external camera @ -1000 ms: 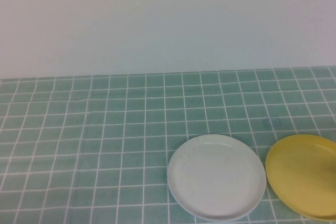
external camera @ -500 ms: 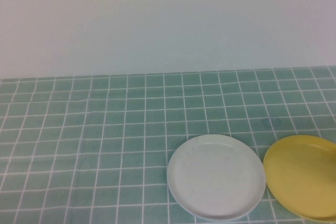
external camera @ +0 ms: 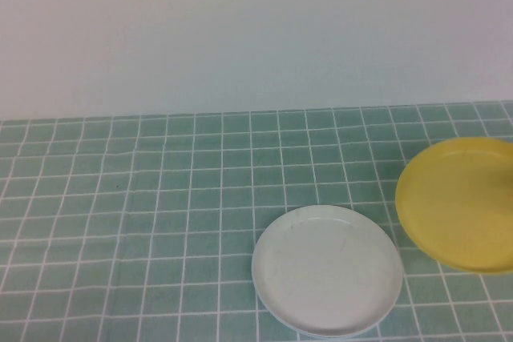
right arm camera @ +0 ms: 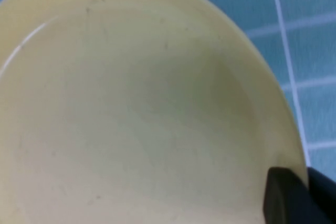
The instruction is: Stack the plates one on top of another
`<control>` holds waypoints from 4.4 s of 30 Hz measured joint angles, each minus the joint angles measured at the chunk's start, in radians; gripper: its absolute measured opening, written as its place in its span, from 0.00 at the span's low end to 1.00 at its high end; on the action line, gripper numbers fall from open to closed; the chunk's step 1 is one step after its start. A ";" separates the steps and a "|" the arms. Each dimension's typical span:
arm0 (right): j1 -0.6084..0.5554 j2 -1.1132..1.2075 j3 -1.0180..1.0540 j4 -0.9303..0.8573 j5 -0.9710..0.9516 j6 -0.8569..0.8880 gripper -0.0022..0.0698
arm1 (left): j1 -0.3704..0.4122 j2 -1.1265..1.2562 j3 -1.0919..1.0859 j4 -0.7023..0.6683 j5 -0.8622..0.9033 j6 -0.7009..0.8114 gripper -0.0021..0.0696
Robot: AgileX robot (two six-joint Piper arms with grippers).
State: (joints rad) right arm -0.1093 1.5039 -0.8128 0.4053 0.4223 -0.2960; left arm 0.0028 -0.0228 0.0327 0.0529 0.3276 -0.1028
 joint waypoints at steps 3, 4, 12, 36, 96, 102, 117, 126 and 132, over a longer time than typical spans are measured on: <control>0.004 -0.038 -0.049 0.007 0.050 -0.016 0.05 | 0.000 0.000 0.000 0.000 0.000 0.000 0.03; 0.013 -0.045 -0.065 0.014 0.067 -0.034 0.05 | 0.000 0.000 0.000 0.000 0.000 0.000 0.03; 0.202 -0.052 -0.101 0.093 0.135 -0.143 0.05 | 0.000 0.000 0.000 0.000 0.000 0.000 0.03; 0.418 0.252 -0.107 0.293 -0.022 -0.244 0.05 | 0.000 0.000 0.000 0.000 0.000 0.000 0.03; 0.259 -0.723 -0.022 0.190 0.117 -0.378 0.03 | 0.000 0.000 0.000 0.000 0.000 0.000 0.03; 0.182 -0.913 0.044 0.133 0.097 -0.378 0.03 | 0.000 0.000 0.000 0.000 0.000 0.000 0.03; 0.178 -0.900 0.128 -0.049 -0.143 -0.258 0.03 | 0.000 0.000 0.000 0.000 0.000 0.000 0.03; 0.163 -1.031 0.412 -0.713 -0.272 0.432 0.03 | 0.000 0.000 0.000 0.000 0.000 0.000 0.03; 0.116 -1.247 0.674 -0.769 -0.375 0.503 0.03 | 0.000 0.000 0.000 0.000 0.000 0.000 0.03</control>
State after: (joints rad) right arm 0.0071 0.2568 -0.1389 -0.3633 0.0475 0.2075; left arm 0.0028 -0.0228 0.0327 0.0529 0.3276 -0.1028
